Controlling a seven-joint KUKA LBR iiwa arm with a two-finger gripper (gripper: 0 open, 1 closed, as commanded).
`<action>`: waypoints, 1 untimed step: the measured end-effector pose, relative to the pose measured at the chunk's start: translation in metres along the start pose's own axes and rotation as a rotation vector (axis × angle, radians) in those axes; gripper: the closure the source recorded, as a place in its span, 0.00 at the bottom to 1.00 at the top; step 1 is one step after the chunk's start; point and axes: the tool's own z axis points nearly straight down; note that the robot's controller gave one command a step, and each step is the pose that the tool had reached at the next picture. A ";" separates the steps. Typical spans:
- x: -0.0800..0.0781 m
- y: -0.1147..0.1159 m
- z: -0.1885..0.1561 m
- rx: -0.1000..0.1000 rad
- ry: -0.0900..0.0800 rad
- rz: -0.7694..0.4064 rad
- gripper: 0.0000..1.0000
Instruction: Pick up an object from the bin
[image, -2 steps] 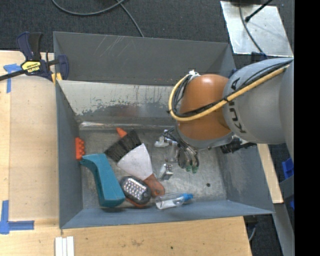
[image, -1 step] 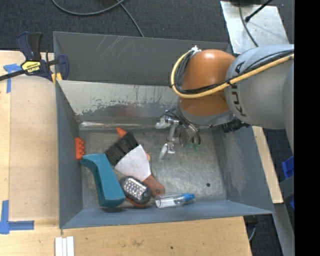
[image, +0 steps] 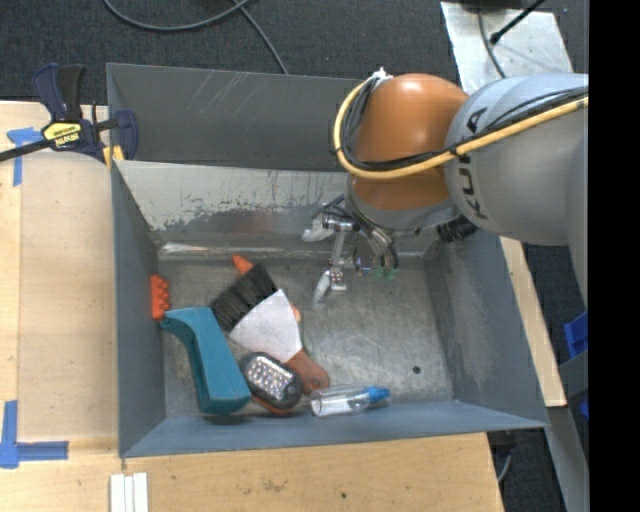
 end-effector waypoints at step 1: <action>0.002 0.020 0.017 -0.003 -0.003 -0.094 0.00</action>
Offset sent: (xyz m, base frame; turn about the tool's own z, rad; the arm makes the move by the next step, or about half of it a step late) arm 0.0113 0.0379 -0.1055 -0.1808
